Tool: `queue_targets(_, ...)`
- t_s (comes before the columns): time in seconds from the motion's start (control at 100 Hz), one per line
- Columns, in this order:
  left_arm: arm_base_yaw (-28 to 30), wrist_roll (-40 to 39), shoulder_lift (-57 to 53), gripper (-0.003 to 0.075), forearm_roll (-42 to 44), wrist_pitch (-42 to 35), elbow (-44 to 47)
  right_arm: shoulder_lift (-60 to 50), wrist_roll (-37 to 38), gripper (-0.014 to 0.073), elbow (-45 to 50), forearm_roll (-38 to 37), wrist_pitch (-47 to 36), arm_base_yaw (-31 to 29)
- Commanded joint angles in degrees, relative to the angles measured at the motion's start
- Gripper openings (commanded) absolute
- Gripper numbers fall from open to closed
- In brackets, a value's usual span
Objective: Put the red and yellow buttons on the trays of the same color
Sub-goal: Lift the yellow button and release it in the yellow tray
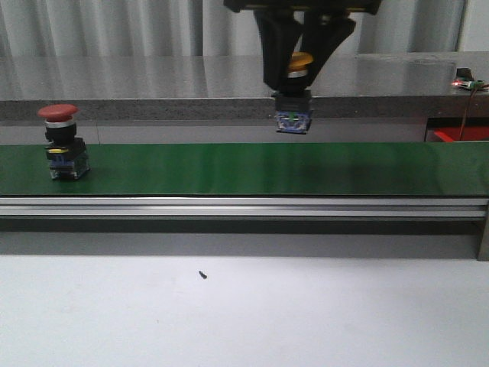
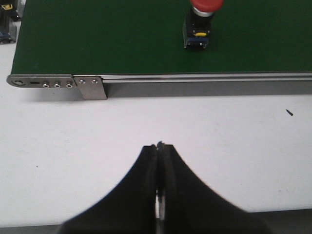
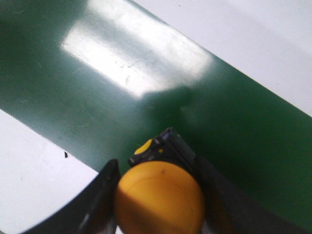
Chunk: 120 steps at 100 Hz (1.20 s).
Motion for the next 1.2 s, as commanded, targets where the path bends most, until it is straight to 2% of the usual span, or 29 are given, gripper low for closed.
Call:
queue_targets(0.0, -0.3, 0.1, -0.2, -0.0020, -0.4, -2.9, -1.5, -6.1, 0.6, 0.0193, 1.5, -0.6, -1.3, -1.5)
queue_targets(0.19, -0.3, 0.1, -0.2, -0.0020, -0.4, -2.9, -1.5, -12.6, 1.1, 0.0193, 9.5, -1.7, -3.6, -4.8)
queue_targets(0.48, -0.3, 0.1, -0.2, -0.0020, -0.4, -2.9, -1.5, -23.5, 2.5, 0.0193, 22.6, -2.2, -5.2, -12.9)
queue_targets(0.86, -0.3, 0.1, -0.2, -0.0020, -0.4, -2.9, -1.5, -36.5, 2.6, 0.0193, 38.4, -2.7, -6.7, -27.5)
queue_targets(1.19, -0.3, 0.1, -0.2, -0.0020, -0.4, -2.9, -1.5, -41.0, 2.6, 0.0193, 45.9, -3.4, -7.9, -37.6)
